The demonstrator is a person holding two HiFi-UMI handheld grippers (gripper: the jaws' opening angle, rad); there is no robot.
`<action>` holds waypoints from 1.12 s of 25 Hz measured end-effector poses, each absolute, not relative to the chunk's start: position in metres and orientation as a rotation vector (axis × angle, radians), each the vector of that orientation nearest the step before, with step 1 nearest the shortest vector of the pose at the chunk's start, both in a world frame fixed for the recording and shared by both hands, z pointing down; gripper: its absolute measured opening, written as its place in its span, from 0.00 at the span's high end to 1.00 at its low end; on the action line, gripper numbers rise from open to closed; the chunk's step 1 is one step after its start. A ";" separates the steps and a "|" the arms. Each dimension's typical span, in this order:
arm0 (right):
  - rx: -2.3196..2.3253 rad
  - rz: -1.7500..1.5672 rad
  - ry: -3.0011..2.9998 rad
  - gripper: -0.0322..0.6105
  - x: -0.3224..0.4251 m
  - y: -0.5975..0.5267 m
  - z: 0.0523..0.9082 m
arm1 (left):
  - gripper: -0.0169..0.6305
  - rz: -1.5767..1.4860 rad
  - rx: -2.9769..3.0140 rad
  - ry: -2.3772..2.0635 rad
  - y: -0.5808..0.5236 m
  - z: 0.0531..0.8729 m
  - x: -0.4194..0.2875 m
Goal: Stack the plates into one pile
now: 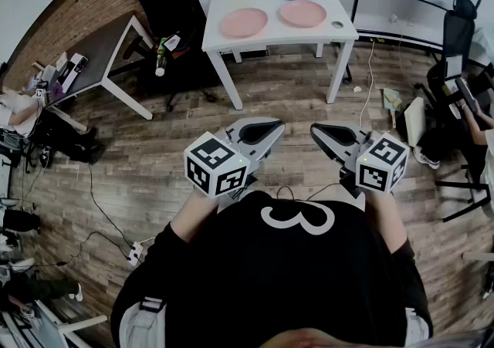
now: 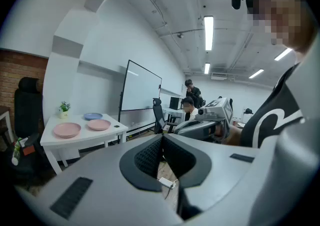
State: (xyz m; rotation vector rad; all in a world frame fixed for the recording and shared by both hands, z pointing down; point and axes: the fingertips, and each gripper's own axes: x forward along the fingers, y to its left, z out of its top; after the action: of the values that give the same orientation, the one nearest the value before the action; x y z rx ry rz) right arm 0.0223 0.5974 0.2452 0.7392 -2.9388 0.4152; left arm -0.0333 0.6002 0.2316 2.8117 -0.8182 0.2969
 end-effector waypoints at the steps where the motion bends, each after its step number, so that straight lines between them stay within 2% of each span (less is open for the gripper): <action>1: 0.739 0.418 -2.937 0.91 0.023 0.598 0.246 | 0.95 0.293 2.808 -0.820 0.600 0.232 -0.034; 18: 0.808 0.554 -2.925 0.91 0.024 0.570 0.263 | 0.95 0.263 2.767 -0.779 0.576 0.247 -0.035; 28: 0.806 0.599 -2.912 0.91 0.020 0.523 0.269 | 0.95 0.267 2.748 -0.803 0.527 0.253 -0.040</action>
State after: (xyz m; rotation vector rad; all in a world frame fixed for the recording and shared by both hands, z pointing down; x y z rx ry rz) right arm 0.0203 0.5231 0.2690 0.8059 -2.9115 0.5995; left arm -0.0398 0.5266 0.2526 2.7479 -0.8033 0.2675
